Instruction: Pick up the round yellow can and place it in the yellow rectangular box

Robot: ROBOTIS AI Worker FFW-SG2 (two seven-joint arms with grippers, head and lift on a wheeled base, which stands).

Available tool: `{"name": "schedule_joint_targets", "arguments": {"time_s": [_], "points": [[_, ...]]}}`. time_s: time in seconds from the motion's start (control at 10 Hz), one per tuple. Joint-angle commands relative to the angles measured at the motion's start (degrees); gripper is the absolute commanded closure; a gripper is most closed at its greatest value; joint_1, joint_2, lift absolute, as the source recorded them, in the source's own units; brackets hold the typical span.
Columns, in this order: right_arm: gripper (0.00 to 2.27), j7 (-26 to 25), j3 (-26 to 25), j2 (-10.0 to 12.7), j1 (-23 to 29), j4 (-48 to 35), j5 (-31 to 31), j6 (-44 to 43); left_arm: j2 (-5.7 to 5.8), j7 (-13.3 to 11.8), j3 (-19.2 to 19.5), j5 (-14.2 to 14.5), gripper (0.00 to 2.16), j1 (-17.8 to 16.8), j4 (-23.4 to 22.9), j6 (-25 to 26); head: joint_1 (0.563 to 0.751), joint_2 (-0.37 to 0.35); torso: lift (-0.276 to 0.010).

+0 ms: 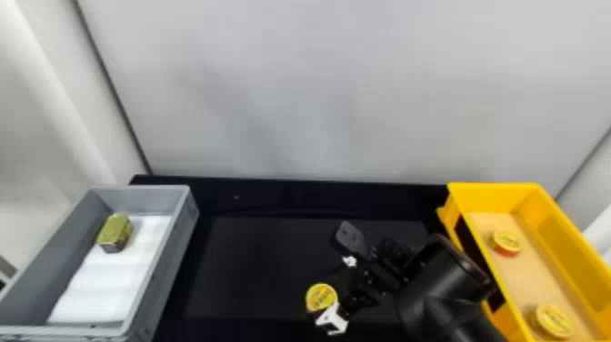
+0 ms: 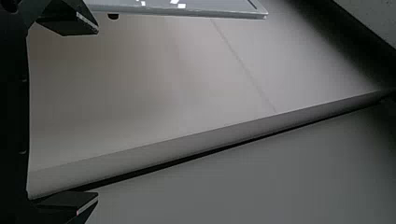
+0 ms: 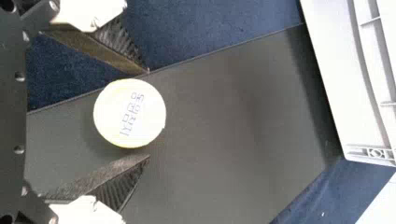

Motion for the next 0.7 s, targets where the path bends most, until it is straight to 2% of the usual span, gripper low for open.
{"name": "schedule_joint_targets", "arguments": {"time_s": [0.0,0.1,0.6], "points": [[0.34,-0.33,0.02,-0.02,0.07,-0.19,-0.08,0.00,-0.24,0.01,0.37,0.06,0.04,0.04,0.00,-0.01,0.686,0.014,-0.055],[0.48,-0.60,-0.06,-0.02,0.07,-0.19,-0.34,0.00,-0.24,0.01,0.45,0.06,0.04,0.04,0.00,-0.01,0.686,0.014,-0.055],[0.74,-2.00,-0.42,-0.02,0.34,-1.34,-1.14,0.08,-0.24,0.01,0.54,0.06,0.04,0.13,0.00,-0.01,0.686,0.014,-0.055]]}}
